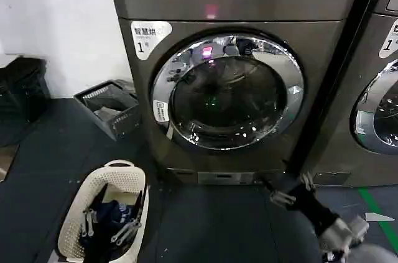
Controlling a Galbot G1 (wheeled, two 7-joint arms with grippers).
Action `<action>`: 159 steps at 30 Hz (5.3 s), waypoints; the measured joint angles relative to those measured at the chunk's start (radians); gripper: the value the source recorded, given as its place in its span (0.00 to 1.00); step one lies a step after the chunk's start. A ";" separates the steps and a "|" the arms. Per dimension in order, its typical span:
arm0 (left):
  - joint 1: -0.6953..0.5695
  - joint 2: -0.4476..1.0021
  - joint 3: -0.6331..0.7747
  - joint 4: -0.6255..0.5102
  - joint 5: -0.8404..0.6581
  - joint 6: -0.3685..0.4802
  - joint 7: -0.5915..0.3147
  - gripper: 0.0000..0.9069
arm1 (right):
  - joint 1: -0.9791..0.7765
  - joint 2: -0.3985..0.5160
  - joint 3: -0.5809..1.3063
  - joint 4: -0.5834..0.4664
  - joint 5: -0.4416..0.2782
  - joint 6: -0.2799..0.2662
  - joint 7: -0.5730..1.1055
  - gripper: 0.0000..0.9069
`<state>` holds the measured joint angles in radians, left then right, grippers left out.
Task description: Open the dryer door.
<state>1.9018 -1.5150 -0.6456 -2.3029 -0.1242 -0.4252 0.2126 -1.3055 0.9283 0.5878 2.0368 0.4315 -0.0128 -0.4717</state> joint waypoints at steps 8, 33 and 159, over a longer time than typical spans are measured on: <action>-0.003 -0.016 0.036 0.002 0.005 0.001 0.007 1.00 | 0.258 -0.026 -0.259 -0.095 0.020 -0.008 -0.005 1.00; 0.021 -0.039 0.037 0.012 0.051 -0.017 0.012 1.00 | 0.830 0.133 -0.746 -0.428 0.148 -0.064 0.056 1.00; -1.244 0.761 0.959 0.561 -0.930 0.235 0.391 1.00 | -0.058 0.021 0.611 -0.284 0.279 -0.001 -0.572 1.00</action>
<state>0.6580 -0.7537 0.3130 -1.7422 -1.0538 -0.1900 0.6032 -1.3634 0.9488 1.1989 1.7533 0.7108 -0.0136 -1.0442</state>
